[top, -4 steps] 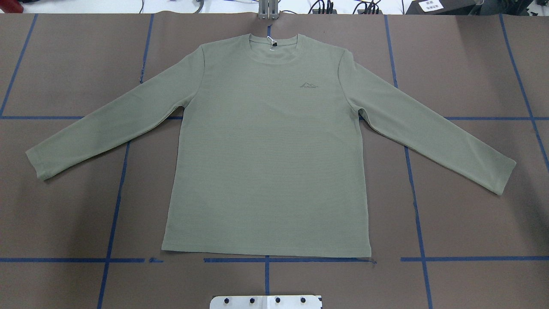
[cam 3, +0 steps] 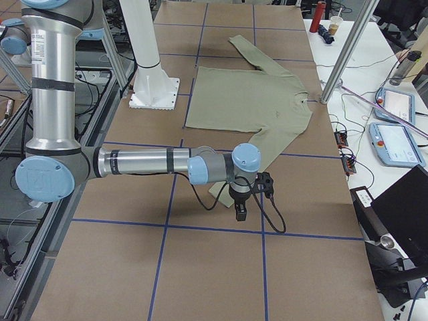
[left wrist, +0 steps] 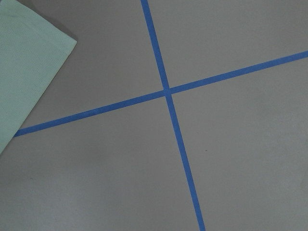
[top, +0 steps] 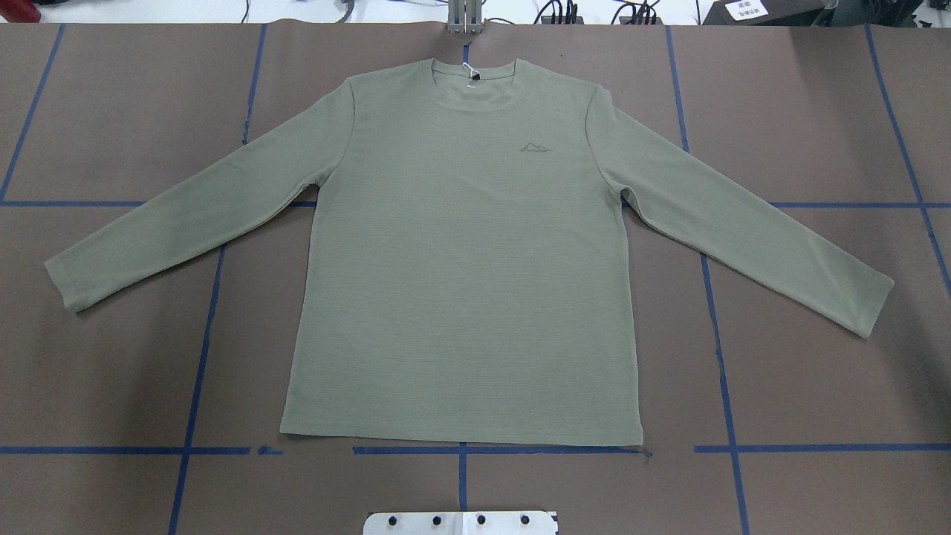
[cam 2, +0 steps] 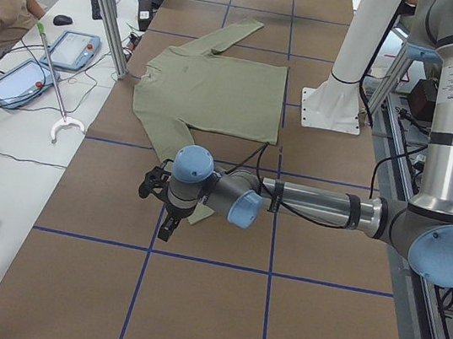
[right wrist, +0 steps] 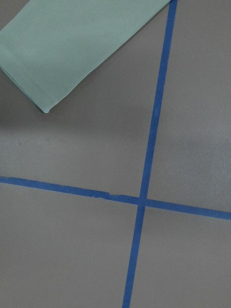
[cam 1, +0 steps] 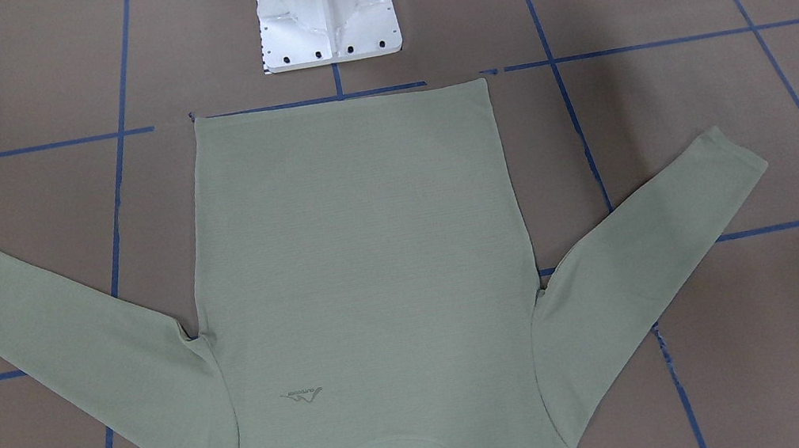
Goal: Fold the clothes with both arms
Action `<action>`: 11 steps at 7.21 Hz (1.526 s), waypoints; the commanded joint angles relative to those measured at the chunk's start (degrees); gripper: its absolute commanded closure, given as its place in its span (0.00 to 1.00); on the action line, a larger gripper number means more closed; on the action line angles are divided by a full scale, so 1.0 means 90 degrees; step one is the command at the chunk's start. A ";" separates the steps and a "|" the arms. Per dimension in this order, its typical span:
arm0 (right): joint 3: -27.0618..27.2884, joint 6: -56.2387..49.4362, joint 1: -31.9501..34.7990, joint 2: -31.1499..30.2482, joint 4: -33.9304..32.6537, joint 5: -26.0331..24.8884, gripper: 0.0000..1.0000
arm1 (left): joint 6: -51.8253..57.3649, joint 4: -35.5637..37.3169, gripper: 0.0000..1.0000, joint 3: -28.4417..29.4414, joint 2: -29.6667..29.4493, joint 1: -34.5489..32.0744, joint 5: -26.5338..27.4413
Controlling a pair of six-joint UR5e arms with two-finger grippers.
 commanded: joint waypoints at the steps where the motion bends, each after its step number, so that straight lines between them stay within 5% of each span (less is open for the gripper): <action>1: 0.0176 0.0227 -0.0002 -0.0018 0.0002 0.0029 0.00 | -0.0035 -0.0061 0.00 -0.0035 -0.0018 0.0003 0.0026; 4: 0.0042 0.0425 -0.0079 -0.0037 0.0730 0.0068 0.00 | -0.0191 -0.0285 0.00 -0.0054 -0.0028 0.0003 -0.0022; 6: -0.0037 0.0561 -0.0089 -0.0105 0.0870 0.0623 0.00 | -0.0191 -0.0373 0.00 -0.0093 0.0012 0.0003 -0.0032; 11: -0.0710 0.1671 -0.0635 0.0119 0.1036 0.0975 0.02 | -0.0230 -0.0725 0.01 0.0033 -0.0075 0.0032 -0.0256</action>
